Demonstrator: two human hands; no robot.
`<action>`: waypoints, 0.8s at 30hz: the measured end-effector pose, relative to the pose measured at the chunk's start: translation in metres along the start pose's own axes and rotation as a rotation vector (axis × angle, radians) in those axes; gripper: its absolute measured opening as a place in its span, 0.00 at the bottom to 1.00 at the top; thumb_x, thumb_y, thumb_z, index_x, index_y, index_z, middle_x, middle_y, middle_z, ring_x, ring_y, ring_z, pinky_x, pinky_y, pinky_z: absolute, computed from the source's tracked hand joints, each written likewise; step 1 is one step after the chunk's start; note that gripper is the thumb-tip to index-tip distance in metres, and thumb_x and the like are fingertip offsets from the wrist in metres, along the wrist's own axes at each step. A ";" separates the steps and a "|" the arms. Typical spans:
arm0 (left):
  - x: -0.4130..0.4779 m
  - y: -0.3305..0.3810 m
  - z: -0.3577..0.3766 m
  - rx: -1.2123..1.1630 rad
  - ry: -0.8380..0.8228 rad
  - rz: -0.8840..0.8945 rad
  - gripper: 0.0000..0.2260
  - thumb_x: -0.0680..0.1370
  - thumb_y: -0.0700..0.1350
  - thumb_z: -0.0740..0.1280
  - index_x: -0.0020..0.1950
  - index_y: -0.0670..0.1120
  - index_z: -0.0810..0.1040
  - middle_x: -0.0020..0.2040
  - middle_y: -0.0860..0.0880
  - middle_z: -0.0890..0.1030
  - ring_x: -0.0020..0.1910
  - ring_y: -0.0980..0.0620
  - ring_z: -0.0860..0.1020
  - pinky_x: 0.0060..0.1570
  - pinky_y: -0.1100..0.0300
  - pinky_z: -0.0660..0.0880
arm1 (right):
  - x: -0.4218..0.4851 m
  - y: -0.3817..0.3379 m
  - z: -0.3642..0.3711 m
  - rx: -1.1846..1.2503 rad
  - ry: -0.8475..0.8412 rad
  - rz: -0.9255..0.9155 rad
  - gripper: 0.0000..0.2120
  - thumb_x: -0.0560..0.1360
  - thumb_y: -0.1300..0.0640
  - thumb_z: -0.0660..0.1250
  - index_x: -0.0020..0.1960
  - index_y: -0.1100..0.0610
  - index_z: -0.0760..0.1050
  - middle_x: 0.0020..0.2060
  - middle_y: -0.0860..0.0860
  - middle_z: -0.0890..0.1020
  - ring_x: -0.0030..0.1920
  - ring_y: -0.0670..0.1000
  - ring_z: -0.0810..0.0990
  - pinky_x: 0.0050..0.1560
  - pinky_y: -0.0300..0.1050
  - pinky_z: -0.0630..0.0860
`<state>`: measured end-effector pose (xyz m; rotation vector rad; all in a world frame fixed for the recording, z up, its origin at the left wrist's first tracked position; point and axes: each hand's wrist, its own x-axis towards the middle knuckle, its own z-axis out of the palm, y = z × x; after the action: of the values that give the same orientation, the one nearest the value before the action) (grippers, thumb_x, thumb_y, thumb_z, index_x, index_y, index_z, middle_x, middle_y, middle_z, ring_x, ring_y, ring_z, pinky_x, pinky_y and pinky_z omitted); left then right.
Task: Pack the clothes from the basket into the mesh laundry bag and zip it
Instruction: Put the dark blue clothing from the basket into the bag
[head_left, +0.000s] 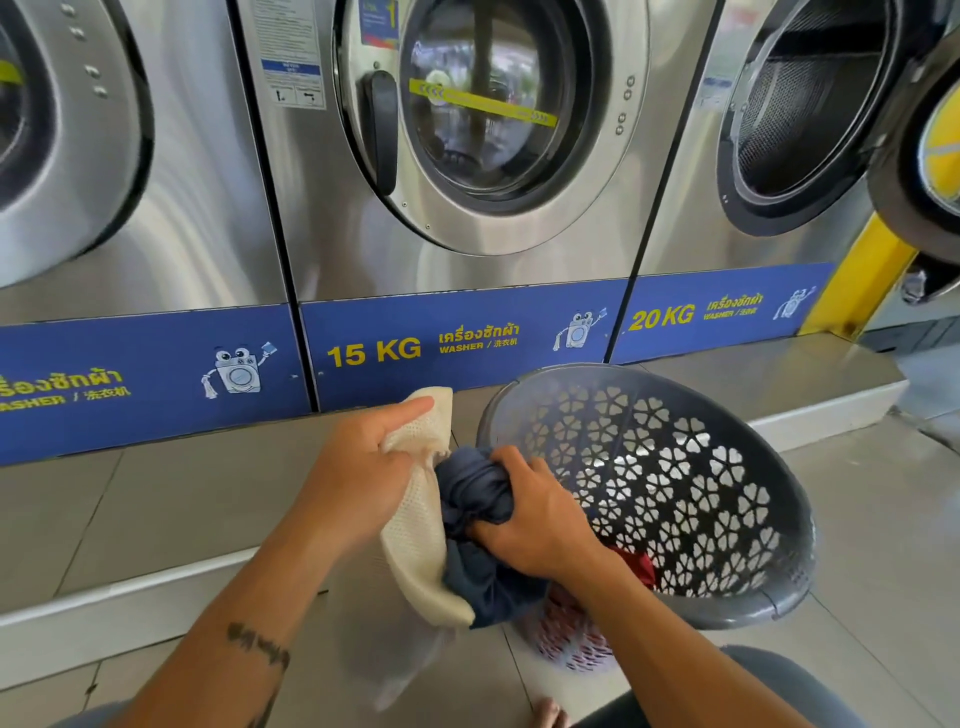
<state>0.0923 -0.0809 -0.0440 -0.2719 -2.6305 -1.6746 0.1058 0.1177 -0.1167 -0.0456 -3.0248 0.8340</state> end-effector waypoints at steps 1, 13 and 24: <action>0.000 -0.001 0.003 0.004 -0.002 -0.006 0.25 0.78 0.36 0.63 0.68 0.61 0.75 0.73 0.56 0.71 0.52 0.64 0.74 0.47 0.71 0.69 | -0.002 -0.004 0.002 -0.092 0.069 -0.044 0.31 0.67 0.40 0.68 0.67 0.43 0.63 0.56 0.51 0.72 0.55 0.59 0.78 0.50 0.53 0.78; -0.039 -0.065 -0.010 -0.026 0.077 -0.272 0.29 0.75 0.30 0.60 0.69 0.57 0.75 0.51 0.53 0.83 0.36 0.58 0.78 0.35 0.65 0.74 | -0.047 -0.058 0.025 -0.125 0.020 -0.357 0.24 0.71 0.58 0.68 0.64 0.54 0.65 0.57 0.51 0.75 0.56 0.54 0.72 0.52 0.54 0.75; -0.107 -0.160 -0.046 0.177 -0.038 -0.486 0.26 0.76 0.35 0.59 0.70 0.57 0.75 0.69 0.48 0.76 0.61 0.48 0.77 0.59 0.58 0.75 | -0.056 -0.052 0.204 -0.304 -0.534 -0.694 0.25 0.72 0.57 0.71 0.67 0.58 0.72 0.62 0.56 0.76 0.59 0.62 0.76 0.53 0.61 0.79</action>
<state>0.1693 -0.2032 -0.1786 0.3719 -3.0230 -1.5222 0.1584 -0.0332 -0.2653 1.3250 -3.1804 0.3485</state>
